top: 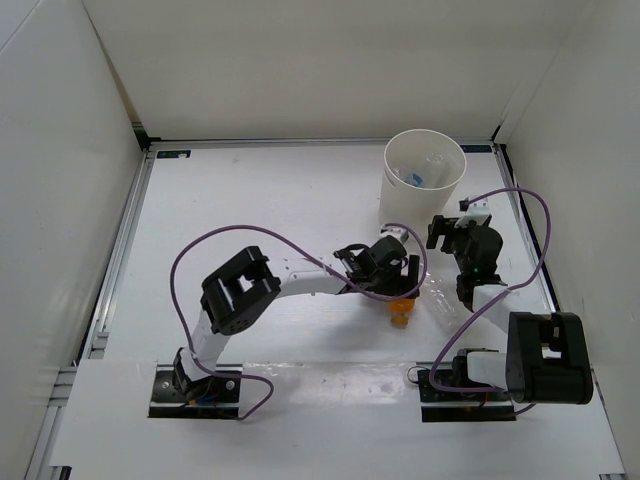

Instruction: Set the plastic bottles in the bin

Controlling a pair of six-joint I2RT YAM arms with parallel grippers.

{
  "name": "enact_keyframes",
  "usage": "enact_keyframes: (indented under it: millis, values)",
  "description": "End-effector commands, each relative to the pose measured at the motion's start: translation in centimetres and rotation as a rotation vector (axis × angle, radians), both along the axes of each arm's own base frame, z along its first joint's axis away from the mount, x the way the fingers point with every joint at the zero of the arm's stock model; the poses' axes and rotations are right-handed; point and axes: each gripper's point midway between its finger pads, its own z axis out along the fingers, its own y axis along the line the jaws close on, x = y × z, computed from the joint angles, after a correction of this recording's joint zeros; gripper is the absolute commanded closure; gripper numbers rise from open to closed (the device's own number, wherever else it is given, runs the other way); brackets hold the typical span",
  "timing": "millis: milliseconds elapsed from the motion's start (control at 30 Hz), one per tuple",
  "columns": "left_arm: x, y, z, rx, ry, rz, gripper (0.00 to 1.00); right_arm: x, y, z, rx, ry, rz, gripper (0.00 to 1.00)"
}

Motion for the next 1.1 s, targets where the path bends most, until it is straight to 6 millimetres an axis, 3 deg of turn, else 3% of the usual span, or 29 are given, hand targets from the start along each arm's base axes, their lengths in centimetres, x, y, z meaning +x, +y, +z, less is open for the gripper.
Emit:
enact_keyframes:
  millis: [0, 200, 333, 400, 500, 567, 600, 667, 700, 733, 833, 867, 933, 1000, 1033, 1067]
  values:
    - [0.1, -0.9, 0.2, -0.012, 0.023, -0.012, 0.0, 1.1, -0.2, 2.4, -0.008, -0.071, -0.014, 0.1]
    - [0.2, -1.1, -1.9, -0.01, 0.066, -0.015, 0.0, 1.1, -0.2, 2.4, -0.008, -0.071, -0.017, 0.1]
    - [-0.1, -1.4, -1.5, -0.066, 0.084, -0.053, 0.21, 1.1, -0.2, 2.3, -0.009, -0.067, -0.013, 0.1]
    - [-0.3, -1.7, -0.4, -0.105, 0.077, -0.074, 0.35, 1.1, -0.1, 2.3, -0.006, -0.068, -0.014, 0.1]
    - [0.0, 0.4, 1.5, -0.109, 0.039, -0.063, 0.43, 1.1, -0.2, 2.5, -0.008, -0.074, -0.017, 0.1]
    - [0.5, 2.3, 1.3, -0.067, 0.011, -0.032, 0.45, 1.0, -0.2, 2.3, -0.008, -0.068, -0.014, 0.1]
    - [0.5, 3.2, 3.7, -0.093, -0.021, -0.024, 0.47, 1.1, -0.2, 2.3, -0.008, -0.07, -0.015, 0.1]
    - [0.8, 5.1, 4.4, -0.048, -0.06, -0.019, 0.47, 1.1, -0.2, 2.4, -0.008, -0.071, -0.015, 0.1]
    - [1.8, 6.0, 8.0, -0.076, -0.137, 0.026, 0.48, 1.1, -0.2, 2.4, -0.008, -0.071, -0.014, 0.1]
    - [2.2, 7.2, 8.9, -0.027, -0.18, 0.014, 0.48, 1.1, -0.1, 2.4, -0.008, -0.07, -0.014, 0.1]
    - [5.0, 9.1, 17.2, -0.019, -0.415, 0.056, 0.48, 1.1, -0.3, 2.4, -0.008, -0.071, -0.018, 0.1]
    - [5.5, 9.4, 19.3, -0.03, -0.467, 0.058, 0.48, 1.1, -0.1, 2.4, -0.008, -0.07, -0.012, 0.1]
    - [7.7, 9.3, 25.4, -0.067, -0.634, 0.057, 0.48, 1.1, -0.2, 2.4, -0.008, -0.071, -0.015, 0.1]
    - [9.9, 9.4, 29.8, -0.112, -0.747, 0.082, 0.48, 1.1, -0.1, 2.3, -0.008, -0.071, -0.012, 0.1]
    - [10.9, 8.5, 33.2, -0.186, -0.842, 0.092, 0.48, 1.1, -0.2, 2.3, -0.006, -0.07, -0.016, 0.1]
    - [11.6, 8.5, 34.2, -0.201, -0.88, 0.098, 0.47, 1.1, -0.2, 2.4, -0.006, -0.071, -0.017, 0.1]
